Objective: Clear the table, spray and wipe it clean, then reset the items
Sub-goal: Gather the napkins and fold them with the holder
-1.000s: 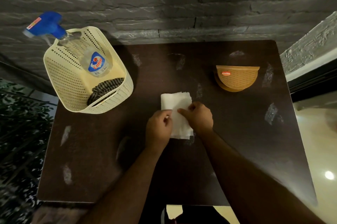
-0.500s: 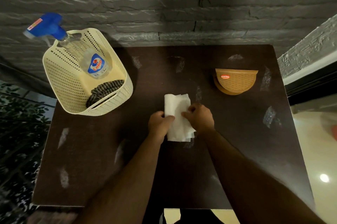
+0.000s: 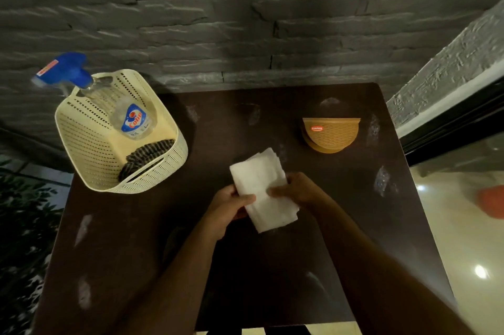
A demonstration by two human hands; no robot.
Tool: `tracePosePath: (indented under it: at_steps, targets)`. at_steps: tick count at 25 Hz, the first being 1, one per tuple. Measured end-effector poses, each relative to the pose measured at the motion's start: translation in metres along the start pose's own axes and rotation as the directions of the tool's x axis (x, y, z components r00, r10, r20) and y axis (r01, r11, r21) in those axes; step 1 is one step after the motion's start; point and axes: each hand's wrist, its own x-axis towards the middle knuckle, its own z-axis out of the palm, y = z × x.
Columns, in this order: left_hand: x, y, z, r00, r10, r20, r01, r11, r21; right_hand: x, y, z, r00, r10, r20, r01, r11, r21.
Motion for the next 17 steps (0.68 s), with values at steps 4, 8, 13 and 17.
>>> tracePosePath:
  at_steps: [4,8,13,17]
  targets:
    - [0.002,-0.032,-0.012,0.989,-0.071,-0.126,0.093,0.979,0.179,0.002,0.018,0.021,0.999,0.035,-0.015,-0.037,0.977,-0.211]
    - [0.003,-0.054,-0.023,0.905,0.161,-0.395,0.052,0.878,0.477,0.001,0.024,0.007,0.905,-0.181,-0.385,0.012,0.915,-0.403]
    - [0.003,-0.03,-0.005,0.754,0.601,-0.264,-0.287,0.663,0.692,0.022,0.005,-0.072,0.645,-0.547,-0.534,-0.091,0.638,-0.764]
    - [0.024,0.028,0.041,0.786,0.612,0.082,-0.418,0.43,0.8,0.039,0.006,-0.111,0.757,-0.463,-0.461,-0.218,0.487,-0.846]
